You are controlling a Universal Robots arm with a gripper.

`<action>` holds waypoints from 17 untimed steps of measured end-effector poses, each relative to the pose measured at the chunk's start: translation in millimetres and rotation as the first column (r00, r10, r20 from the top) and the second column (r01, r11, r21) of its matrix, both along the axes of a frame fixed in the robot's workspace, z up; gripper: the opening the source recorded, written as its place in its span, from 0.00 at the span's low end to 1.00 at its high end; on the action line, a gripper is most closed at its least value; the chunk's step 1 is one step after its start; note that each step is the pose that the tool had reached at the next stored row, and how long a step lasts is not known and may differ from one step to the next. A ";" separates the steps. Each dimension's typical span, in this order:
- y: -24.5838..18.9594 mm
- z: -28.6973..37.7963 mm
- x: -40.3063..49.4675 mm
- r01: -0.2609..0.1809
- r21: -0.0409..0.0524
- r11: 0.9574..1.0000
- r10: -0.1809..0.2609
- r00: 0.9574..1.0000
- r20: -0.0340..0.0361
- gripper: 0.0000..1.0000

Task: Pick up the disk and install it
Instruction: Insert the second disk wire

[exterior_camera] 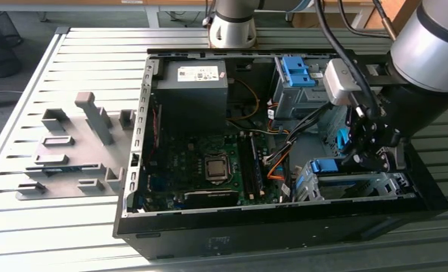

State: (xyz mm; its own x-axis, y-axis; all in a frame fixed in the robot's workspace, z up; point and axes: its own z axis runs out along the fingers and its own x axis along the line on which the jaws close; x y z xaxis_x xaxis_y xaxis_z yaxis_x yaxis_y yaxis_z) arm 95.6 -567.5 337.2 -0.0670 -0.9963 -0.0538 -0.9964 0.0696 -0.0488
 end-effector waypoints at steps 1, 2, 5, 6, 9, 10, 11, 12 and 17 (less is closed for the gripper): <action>0.0 2.3 0.0 0.000 0.000 1.000 0.000 1.000 0.000 0.24; 0.0 4.8 0.0 0.000 0.000 1.000 0.000 1.000 0.000 0.24; 0.0 8.9 0.0 0.000 0.000 1.000 0.000 1.000 0.000 0.24; 0.0 8.9 0.0 0.000 0.000 1.000 0.000 1.000 0.000 0.22; 0.0 8.9 0.0 0.000 0.000 1.000 0.000 1.000 0.000 0.11; 0.0 9.0 0.0 0.000 0.000 1.000 0.000 1.000 0.000 0.11; 0.0 9.0 0.0 0.000 0.000 1.000 0.000 1.000 0.000 0.11; 0.0 9.0 0.0 0.000 0.000 1.000 0.000 1.000 0.000 0.11; 0.0 9.0 0.0 0.000 0.000 1.000 0.000 1.000 0.000 0.11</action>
State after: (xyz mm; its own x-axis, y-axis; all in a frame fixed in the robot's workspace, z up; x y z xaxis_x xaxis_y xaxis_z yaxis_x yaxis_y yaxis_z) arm 95.6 -567.5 346.2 -0.0670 -0.9963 -0.0537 -0.9964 0.0696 -0.0488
